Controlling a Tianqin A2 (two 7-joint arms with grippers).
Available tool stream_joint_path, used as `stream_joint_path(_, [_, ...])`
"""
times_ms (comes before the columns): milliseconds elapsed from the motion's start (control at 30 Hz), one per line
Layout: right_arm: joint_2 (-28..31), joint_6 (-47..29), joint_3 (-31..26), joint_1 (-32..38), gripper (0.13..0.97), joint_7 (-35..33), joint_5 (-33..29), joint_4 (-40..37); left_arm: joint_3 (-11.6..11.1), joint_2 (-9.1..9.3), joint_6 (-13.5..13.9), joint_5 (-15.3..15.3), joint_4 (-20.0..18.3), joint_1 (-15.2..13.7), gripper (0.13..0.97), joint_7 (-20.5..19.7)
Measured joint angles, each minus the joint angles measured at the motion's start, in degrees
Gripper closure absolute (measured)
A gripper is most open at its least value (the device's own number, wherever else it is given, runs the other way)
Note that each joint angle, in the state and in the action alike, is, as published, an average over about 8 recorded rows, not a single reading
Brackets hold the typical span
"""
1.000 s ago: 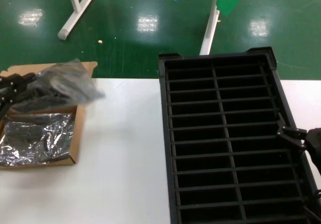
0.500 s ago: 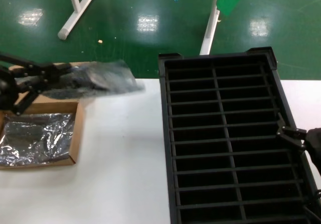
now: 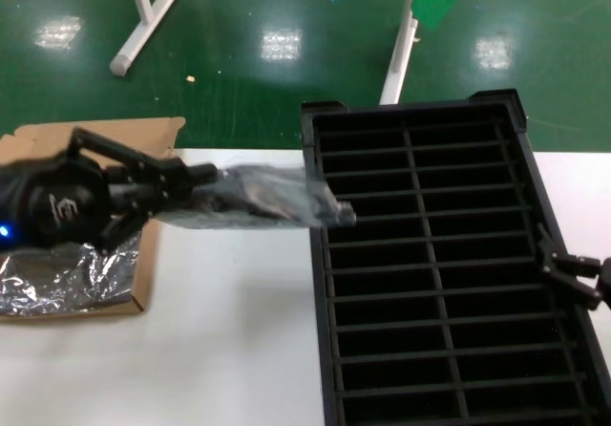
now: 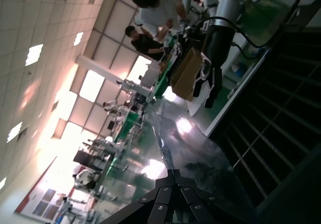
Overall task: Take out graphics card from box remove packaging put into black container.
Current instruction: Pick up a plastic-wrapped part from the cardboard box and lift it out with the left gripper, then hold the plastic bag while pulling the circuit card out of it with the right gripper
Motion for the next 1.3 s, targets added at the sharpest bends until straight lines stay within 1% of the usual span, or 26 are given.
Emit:
stream_joint_path(167, [0.00, -10.86, 4.36, -2.74, 0.147, -6.83, 4.98, -0.53, 0.63, 0.62, -0.22, 0.26, -2.08, 1.74, 0.954, 0.44])
stream_joint_path(233, [0.78, -15.29, 5.08, -3.84, 0.169, -8.73, 6.93, -1.02, 0.81, 0.73, -0.25, 0.33, -2.77, 2.29, 0.954, 0.63])
stream_joint_path(433, [5.89, -29.73, 4.37, -6.58, 0.235, -11.28, 14.09, -2.33, 1.14, 0.48, -0.09, 0.28, -5.24, 3.86, 0.954, 0.53])
stream_joint_path(467, [6.71, -32.09, 4.08, -6.76, 0.235, -11.50, 15.22, -2.52, 1.16, 0.36, -0.05, 0.24, -5.70, 4.11, 0.954, 0.43])
stream_joint_path(633, [9.23, -41.19, 2.54, -6.44, 0.335, -12.04, 18.71, -3.08, 1.14, -0.31, 0.10, 0.03, -7.67, 5.24, 0.954, -0.05])
stream_joint_path(733, [10.22, -44.39, 1.26, -5.93, 0.395, -11.60, 19.54, -2.88, 1.10, -0.65, 0.22, -0.04, -8.37, 5.77, 0.954, 0.02])
stream_joint_path(867, [11.68, -47.45, -0.82, -5.45, 0.395, -9.92, 20.22, -1.96, 1.07, -1.01, 0.30, -0.08, -9.01, 6.46, 0.954, 0.28])
stream_joint_path(1000, [13.08, -49.75, -3.08, -4.83, 0.506, -7.96, 20.51, -1.17, 1.10, -1.26, 0.18, -0.12, -9.97, 7.31, 0.954, 0.19])
stream_joint_path(1133, [13.66, -51.29, -5.39, -3.34, 0.618, -6.99, 20.15, -1.90, 1.10, -1.50, -0.16, -0.28, -11.80, 8.64, 0.954, -0.49])
stream_joint_path(1167, [13.64, -51.56, -5.97, -2.78, 0.618, -6.91, 19.99, -2.37, 1.08, -1.59, -0.27, -0.35, -12.39, 9.11, 0.954, -0.73])
stream_joint_path(1300, [12.97, -52.17, -7.91, -0.35, 0.709, -7.07, 19.36, -4.97, 0.88, -1.99, -0.67, -0.66, -14.85, 11.26, 0.954, -1.62])
